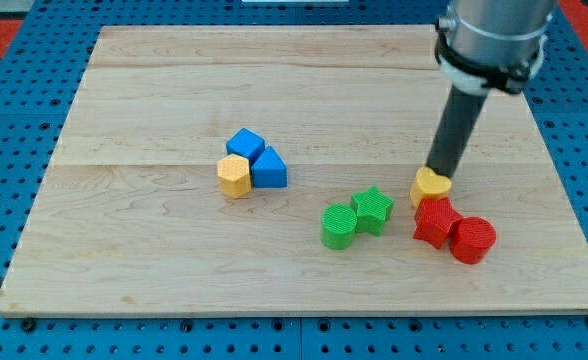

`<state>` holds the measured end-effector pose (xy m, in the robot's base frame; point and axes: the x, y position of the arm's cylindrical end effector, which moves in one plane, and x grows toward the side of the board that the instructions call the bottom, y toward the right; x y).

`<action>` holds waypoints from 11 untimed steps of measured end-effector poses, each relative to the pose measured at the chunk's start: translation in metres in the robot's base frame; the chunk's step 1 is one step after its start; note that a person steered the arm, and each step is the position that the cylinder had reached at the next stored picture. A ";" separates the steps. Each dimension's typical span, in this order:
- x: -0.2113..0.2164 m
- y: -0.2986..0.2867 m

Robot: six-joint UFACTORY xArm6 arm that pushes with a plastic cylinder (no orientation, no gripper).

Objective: Push the triangle in between the green blocks

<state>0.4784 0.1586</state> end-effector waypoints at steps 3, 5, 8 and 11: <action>-0.063 -0.108; -0.112 -0.250; -0.013 -0.184; -0.013 -0.136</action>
<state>0.4654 0.0226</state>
